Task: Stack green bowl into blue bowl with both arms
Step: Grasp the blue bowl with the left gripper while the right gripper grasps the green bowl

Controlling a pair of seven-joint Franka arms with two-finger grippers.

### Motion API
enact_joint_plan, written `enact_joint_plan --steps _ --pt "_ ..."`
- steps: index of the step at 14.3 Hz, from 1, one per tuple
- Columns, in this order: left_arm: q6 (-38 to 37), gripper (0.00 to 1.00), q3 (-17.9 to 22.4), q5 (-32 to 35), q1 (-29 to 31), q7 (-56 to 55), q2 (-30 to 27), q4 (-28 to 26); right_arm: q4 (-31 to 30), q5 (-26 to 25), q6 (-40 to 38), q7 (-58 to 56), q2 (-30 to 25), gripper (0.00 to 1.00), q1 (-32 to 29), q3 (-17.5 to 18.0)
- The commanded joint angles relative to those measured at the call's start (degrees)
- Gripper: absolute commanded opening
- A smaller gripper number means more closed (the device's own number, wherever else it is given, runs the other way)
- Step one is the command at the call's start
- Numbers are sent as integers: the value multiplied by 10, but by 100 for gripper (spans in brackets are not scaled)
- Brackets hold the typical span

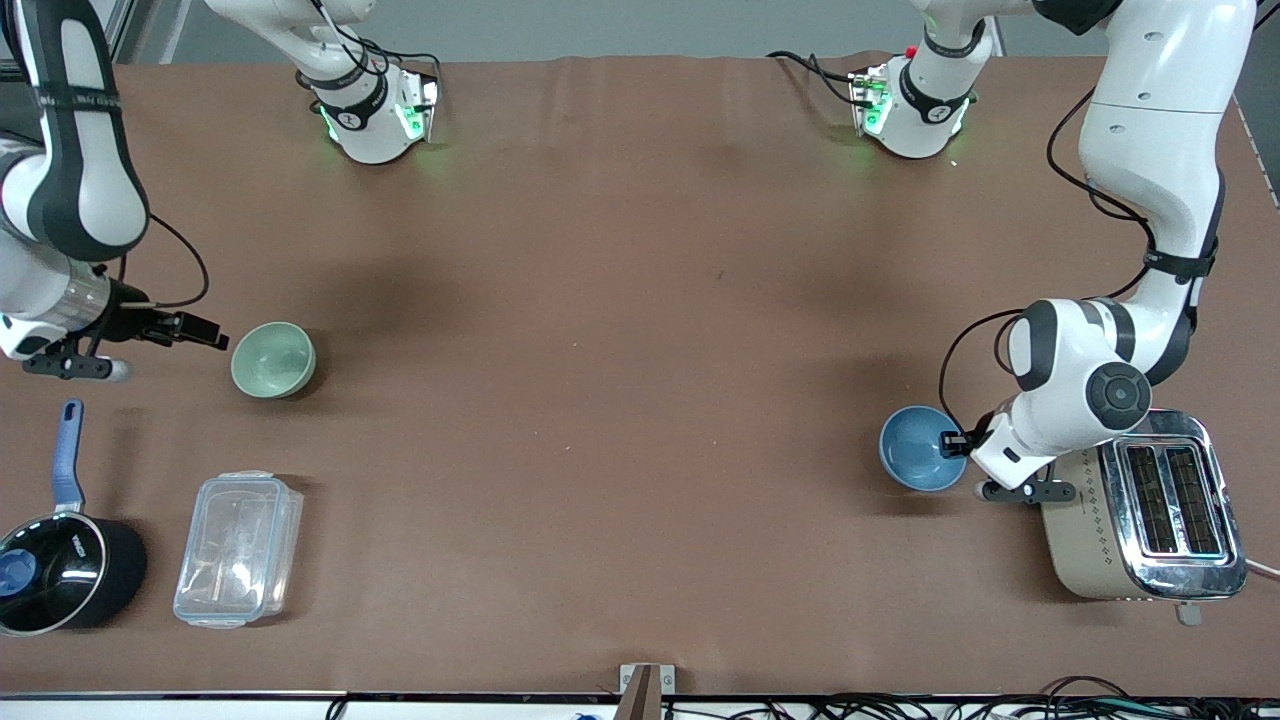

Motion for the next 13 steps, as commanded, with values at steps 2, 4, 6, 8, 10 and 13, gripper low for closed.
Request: enact_joint_plan --steps 2,4,6,8,10,13 --pt "5 0 -24 -1 0 -7 -1 2 1 40 38 -50 54 100 -19 -5" --pt "3 0 -50 0 1 -31 -7 3 1 82 38 -104 78 100 -23 -25" --pt "-2 0 -95 0 -4 -97 -16 2 2 142 39 -155 106 100 -24 -37" --pt "-3 0 -143 0 -19 -176 -16 3 3 175 51 -196 128 99 -24 -45" --pt "-3 0 -161 2 -62 -275 -10 22 3 185 66 -219 142 97 -24 -48" --pt "3 0 -157 6 -171 -396 11 54 0 197 66 -219 150 94 -24 -48"
